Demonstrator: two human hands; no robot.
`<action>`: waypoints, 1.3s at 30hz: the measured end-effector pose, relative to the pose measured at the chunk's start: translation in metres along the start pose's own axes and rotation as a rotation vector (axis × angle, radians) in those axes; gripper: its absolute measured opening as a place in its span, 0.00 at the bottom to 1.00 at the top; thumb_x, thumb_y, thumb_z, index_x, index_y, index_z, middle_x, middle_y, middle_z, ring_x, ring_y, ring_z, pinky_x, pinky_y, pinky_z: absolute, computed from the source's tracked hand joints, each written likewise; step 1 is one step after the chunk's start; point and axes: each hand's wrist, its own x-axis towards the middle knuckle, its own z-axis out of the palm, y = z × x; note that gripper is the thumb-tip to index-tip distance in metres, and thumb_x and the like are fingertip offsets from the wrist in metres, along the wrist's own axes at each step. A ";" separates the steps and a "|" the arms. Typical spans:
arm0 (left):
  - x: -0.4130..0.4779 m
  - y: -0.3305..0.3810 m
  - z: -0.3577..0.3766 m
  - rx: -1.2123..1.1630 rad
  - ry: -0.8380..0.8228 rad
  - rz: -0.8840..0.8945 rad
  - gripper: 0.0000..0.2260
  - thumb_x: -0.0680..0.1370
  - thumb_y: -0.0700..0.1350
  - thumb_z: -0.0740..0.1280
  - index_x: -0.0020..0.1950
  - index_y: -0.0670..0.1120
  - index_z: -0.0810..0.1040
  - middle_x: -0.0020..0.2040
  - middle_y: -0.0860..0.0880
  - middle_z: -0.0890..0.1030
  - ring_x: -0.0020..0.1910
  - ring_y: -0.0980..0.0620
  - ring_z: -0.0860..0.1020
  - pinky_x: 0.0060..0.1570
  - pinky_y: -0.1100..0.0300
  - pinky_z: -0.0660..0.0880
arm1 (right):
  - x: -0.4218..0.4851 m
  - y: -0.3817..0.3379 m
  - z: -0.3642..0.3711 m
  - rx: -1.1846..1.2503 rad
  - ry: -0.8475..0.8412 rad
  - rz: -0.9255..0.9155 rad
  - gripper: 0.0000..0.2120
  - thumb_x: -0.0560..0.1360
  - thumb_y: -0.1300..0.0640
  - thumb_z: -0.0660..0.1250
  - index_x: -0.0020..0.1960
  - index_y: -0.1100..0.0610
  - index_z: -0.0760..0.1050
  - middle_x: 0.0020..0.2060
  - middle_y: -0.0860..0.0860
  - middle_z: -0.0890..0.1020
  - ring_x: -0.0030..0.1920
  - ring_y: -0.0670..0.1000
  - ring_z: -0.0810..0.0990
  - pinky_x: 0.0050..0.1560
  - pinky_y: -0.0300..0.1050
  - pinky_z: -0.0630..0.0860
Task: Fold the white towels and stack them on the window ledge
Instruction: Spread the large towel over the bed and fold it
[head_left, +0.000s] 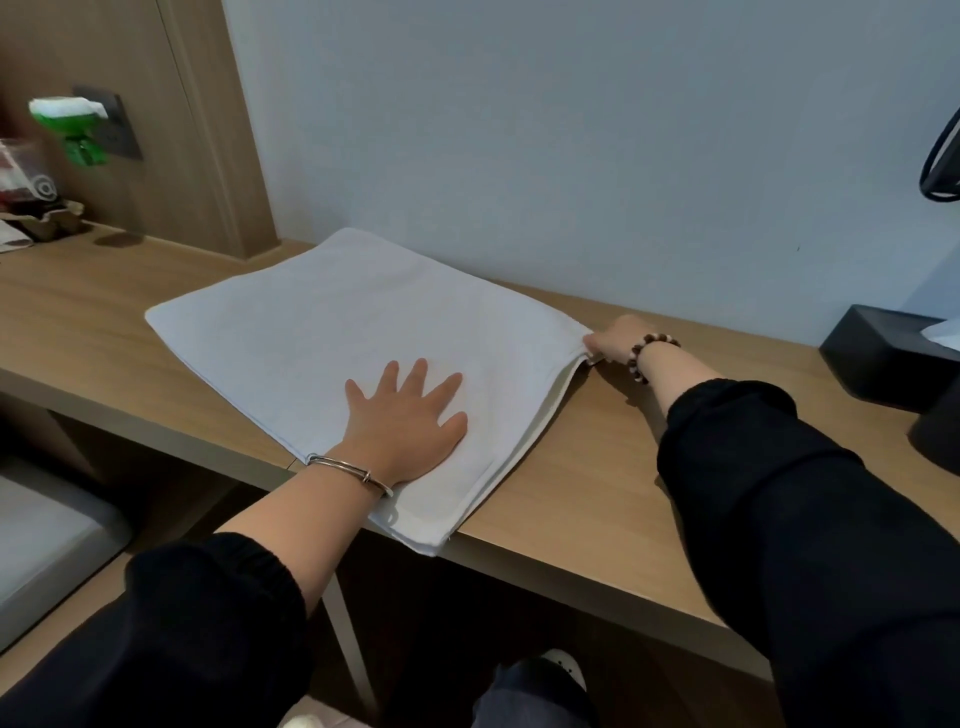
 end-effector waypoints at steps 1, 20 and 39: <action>0.000 0.000 0.000 0.002 -0.003 0.007 0.25 0.79 0.61 0.44 0.76 0.63 0.44 0.79 0.52 0.45 0.77 0.45 0.43 0.69 0.34 0.44 | 0.001 -0.002 -0.002 -0.027 -0.040 0.007 0.16 0.75 0.49 0.62 0.40 0.62 0.73 0.33 0.55 0.75 0.31 0.53 0.72 0.31 0.40 0.66; -0.008 0.004 -0.008 -0.056 0.064 0.170 0.24 0.79 0.57 0.47 0.74 0.54 0.61 0.77 0.50 0.57 0.76 0.48 0.53 0.70 0.41 0.52 | -0.024 -0.018 0.011 -0.108 0.234 -0.318 0.20 0.78 0.57 0.61 0.69 0.57 0.66 0.68 0.57 0.67 0.69 0.58 0.64 0.68 0.52 0.64; -0.044 0.015 -0.032 -0.149 -0.177 0.476 0.20 0.80 0.49 0.55 0.72 0.58 0.67 0.75 0.60 0.61 0.75 0.58 0.54 0.73 0.49 0.46 | -0.086 -0.023 0.004 -0.555 -0.055 -0.376 0.29 0.81 0.41 0.43 0.52 0.60 0.75 0.50 0.55 0.79 0.47 0.53 0.76 0.50 0.49 0.72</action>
